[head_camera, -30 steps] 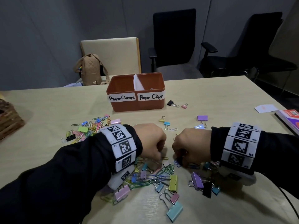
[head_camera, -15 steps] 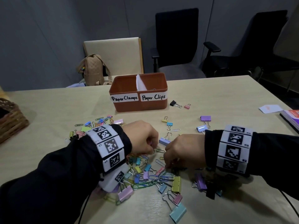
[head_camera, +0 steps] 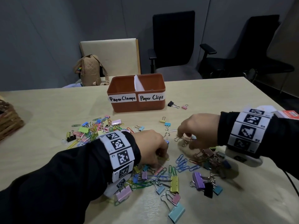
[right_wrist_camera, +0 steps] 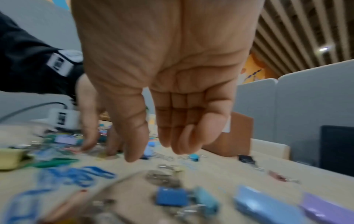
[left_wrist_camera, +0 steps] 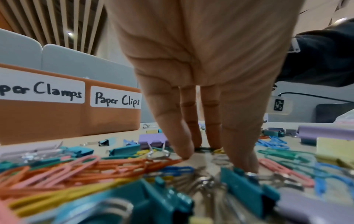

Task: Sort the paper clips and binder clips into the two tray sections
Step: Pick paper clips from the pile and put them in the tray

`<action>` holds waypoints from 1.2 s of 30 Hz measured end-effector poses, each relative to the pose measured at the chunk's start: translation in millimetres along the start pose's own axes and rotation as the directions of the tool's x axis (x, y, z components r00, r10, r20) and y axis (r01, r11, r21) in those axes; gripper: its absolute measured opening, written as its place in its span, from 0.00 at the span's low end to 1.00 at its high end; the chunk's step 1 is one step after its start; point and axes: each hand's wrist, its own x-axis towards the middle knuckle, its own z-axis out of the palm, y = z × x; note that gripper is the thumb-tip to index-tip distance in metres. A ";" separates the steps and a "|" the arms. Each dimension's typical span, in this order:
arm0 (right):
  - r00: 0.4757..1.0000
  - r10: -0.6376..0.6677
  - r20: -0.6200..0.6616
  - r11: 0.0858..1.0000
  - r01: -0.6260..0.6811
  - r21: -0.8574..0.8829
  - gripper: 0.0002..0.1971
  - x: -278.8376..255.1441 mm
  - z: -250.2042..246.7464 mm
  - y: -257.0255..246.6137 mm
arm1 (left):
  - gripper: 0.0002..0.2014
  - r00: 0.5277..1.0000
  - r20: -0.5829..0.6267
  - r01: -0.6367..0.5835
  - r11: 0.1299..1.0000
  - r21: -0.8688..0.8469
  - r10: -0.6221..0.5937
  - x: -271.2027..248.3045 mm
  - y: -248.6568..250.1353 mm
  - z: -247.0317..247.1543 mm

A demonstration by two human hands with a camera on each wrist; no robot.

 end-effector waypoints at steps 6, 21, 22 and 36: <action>0.982 -0.174 0.078 0.984 0.169 0.061 0.19 -1.3 14.6 -40.1 | 0.18 0.999 -0.052 -0.002 1.000 -0.029 0.001 -2.0 0.4 3.0; 0.989 -0.089 0.121 0.990 0.101 -0.097 0.10 12.2 26.3 -45.3 | 0.16 0.999 -0.039 -0.004 1.000 -0.028 0.003 -1.7 8.2 11.0; 0.989 -0.087 0.118 0.991 0.098 -0.092 0.10 12.0 26.4 -46.1 | 0.14 0.999 -0.037 0.004 0.999 -0.035 -0.005 -1.5 6.5 10.8; 0.999 0.037 0.013 0.825 -0.038 0.564 0.10 14.1 -4.7 -13.4 | 0.07 0.991 0.008 0.121 0.864 -0.489 -0.135 -11.2 -30.4 -10.8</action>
